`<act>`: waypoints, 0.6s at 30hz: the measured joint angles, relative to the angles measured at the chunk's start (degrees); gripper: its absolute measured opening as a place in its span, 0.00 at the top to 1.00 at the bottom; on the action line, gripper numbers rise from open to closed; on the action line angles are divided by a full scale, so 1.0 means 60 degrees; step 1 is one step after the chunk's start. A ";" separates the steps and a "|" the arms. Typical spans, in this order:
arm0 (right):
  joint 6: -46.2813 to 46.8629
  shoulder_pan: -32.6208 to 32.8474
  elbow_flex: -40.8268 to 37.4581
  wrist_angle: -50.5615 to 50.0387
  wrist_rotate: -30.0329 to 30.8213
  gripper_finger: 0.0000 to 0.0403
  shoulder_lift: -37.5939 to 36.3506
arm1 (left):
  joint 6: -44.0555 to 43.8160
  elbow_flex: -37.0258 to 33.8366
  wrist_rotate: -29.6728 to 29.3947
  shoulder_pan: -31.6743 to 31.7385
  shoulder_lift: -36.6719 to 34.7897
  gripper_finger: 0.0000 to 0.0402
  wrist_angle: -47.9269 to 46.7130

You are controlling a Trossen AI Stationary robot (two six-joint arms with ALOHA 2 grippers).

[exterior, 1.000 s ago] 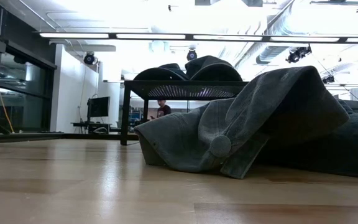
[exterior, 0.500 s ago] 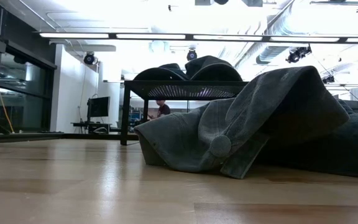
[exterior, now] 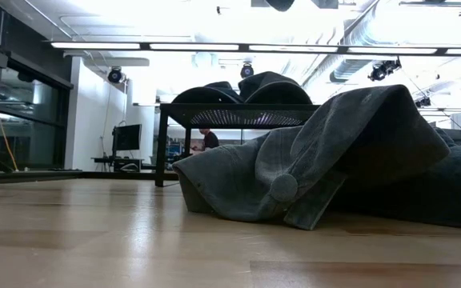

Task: Pick & Place hat
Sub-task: Stack the left blue cap on the blue cap on the shelf

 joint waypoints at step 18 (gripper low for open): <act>-0.0287 0.0007 0.0000 0.0634 -0.0482 0.99 -0.0004 | -0.0729 0.0000 0.0234 -0.0007 -0.0004 0.39 -0.0700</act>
